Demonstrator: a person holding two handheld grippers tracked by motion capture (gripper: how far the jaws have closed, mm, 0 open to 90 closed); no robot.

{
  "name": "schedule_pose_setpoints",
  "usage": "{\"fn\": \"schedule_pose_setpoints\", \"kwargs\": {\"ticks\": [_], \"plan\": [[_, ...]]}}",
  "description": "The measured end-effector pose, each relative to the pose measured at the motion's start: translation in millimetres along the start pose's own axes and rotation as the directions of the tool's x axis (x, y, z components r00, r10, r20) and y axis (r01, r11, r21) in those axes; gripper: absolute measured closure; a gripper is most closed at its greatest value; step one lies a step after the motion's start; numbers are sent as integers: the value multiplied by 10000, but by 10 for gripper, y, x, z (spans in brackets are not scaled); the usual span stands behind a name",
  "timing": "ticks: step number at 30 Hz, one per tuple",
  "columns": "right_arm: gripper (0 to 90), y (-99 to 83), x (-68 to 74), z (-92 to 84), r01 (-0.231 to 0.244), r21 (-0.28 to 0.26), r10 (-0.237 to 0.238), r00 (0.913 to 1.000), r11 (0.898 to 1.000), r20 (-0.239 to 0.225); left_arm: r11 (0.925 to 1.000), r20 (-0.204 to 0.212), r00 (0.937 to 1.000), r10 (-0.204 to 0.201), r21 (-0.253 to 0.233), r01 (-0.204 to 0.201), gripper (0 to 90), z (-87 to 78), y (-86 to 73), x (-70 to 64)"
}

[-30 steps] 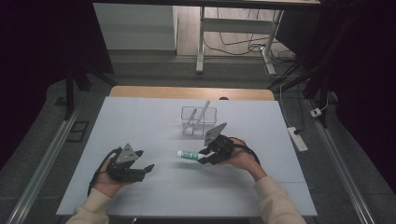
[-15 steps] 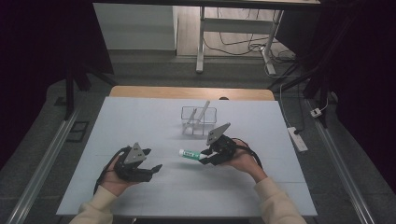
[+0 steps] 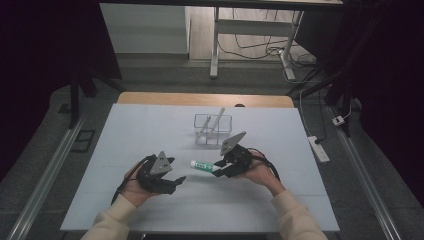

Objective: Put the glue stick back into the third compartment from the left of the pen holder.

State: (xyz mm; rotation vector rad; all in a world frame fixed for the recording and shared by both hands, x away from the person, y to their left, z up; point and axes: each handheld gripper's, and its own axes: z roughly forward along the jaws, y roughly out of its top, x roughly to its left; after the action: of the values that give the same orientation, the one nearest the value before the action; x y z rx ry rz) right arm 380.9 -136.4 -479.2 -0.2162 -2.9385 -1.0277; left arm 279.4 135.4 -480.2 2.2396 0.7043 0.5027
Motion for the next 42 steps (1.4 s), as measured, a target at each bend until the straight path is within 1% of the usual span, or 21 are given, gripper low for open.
{"fn": "schedule_pose_setpoints", "kwargs": {"ticks": [3, 8, 11, 13, 16, 22, 24, 25, 26, 29, 32, 35, 37, 38, 40, 42], "plan": [[643, 7, 6, 11, -37, 15, 37, 10000, 10000, -76, 9999, 34, 9999, 141, 78, -141, 276, 38, 35, -8], [644, 24, 15, 33, 16, 60, -15, 9999, 10000, -132, 9987, 112, 9988, 473, 187, -475, 274, 122, 149, -24], [643, 24, 17, 36, 11, 43, -11, 9999, 10000, -151, 9967, 129, 9970, 760, 280, -763, 269, 184, 218, -44], [643, 23, 12, 32, 27, 74, -26, 9998, 10000, -177, 9953, 210, 9958, 892, 368, -899, 263, 224, 253, -57], [643, 22, 9, 28, 20, 73, -19, 9998, 10000, -198, 9936, 341, 9944, 1000, 499, -1016, 253, 278, 284, -66], [643, 30, 20, 51, 26, 72, -24, 9996, 10000, -281, 9888, 400, 9910, 1280, 716, -1306, 252, 364, 315, -93], [643, 37, 18, 65, 59, 108, -55, 9994, 9999, -337, 9849, 564, 9874, 1480, 817, -1523, 282, 386, 324, -104], [644, 40, 18, 74, 54, 99, -50, 9994, 9999, -355, 9844, 497, 9873, 1506, 843, -1544, 283, 400, 329, -116], [643, 45, 17, 81, 69, 110, -65, 9993, 9999, -381, 9822, 437, 9862, 1594, 937, -1629, 283, 407, 336, -123], [644, 56, 24, 98, 35, 99, -30, 9989, 9999, -476, 9795, 435, 9843, 1711, 1000, -1746, 289, 431, 340, -137], [643, 62, 29, 109, 48, 84, -43, 9983, 10000, -579, 9747, 361, 9811, 1901, 1128, -1930, 314, 452, 335, -152], [644, 67, 32, 114, -21, 31, 23, 9979, 10000, -653, 9688, 449, 9762, 2119, 1217, -2159, 349, 467, 330, -163], [643, 70, 31, 118, -10, 41, 13, 9975, 10000, -708, 9656, 391, 9738, 2241, 1259, -2273, 370, 477, 326, -173], [643, 72, 30, 120, -28, 19, 29, 9971, 10000, -761, 9619, 360, 9713, 2352, 1344, -2379, 383, 479, 324, -177], [643, 75, 27, 124, -119, -108, 109, 9956, 9999, -930, 9582, 203, 9690, 2464, 1449, -2467, 411, 494, 318, -190], [643, 83, 27, 126, -266, -292, 230, 9930, 9992, -1163, 9522, 68, 9641, 2655, 1546, -2634, 444, 502, 315, -206]]}}
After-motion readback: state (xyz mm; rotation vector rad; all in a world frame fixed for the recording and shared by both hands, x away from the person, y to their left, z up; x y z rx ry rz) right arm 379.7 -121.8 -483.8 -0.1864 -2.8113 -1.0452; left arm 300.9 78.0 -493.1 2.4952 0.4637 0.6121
